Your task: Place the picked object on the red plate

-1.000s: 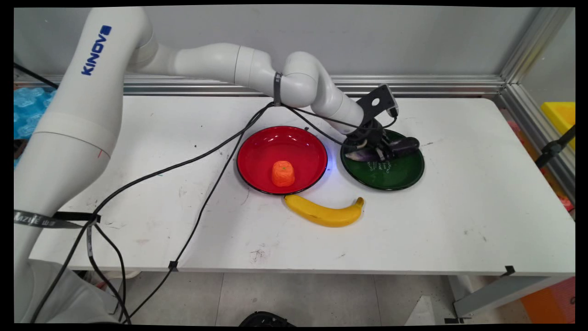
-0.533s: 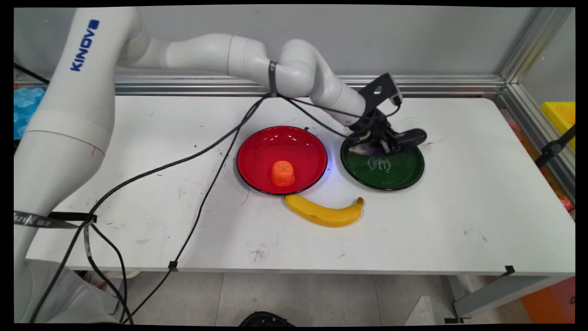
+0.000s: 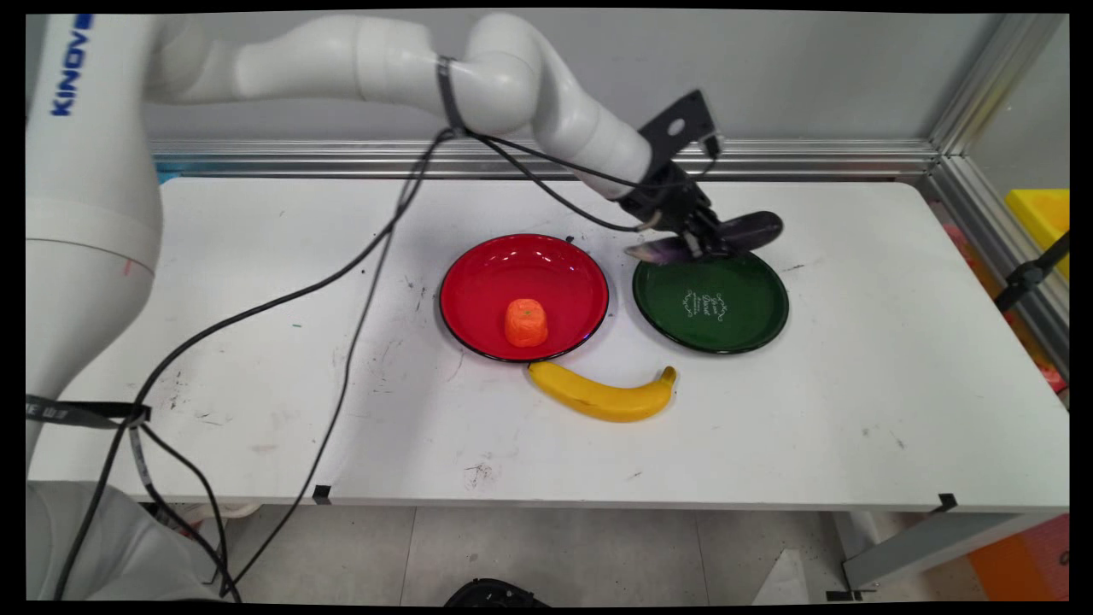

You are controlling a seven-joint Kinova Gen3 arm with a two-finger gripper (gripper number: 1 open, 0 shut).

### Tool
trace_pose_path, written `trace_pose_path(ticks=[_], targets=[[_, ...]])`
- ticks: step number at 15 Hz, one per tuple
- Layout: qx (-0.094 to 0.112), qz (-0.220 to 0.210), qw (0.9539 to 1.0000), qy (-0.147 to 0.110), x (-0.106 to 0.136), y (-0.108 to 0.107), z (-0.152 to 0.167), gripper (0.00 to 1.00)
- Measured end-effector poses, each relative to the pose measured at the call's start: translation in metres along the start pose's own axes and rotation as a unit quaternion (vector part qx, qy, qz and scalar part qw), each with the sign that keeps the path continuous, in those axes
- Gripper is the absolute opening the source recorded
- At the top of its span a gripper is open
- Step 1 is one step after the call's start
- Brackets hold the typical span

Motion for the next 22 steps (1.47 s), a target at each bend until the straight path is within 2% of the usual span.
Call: trace_pose_path(ticks=[6, 11, 17, 22], targets=[[-0.002, 0.025, 0.9994, -0.022, -0.029, -0.006, -0.054, 0.0], [-0.01, 0.036, 0.9981, -0.048, -0.07, -0.017, -0.099, 0.0], [-0.019, 0.036, 0.9962, -0.078, -0.117, -0.024, -0.129, 0.0], [-0.02, 0.032, 0.9956, -0.086, -0.144, -0.031, -0.134, 0.0]])
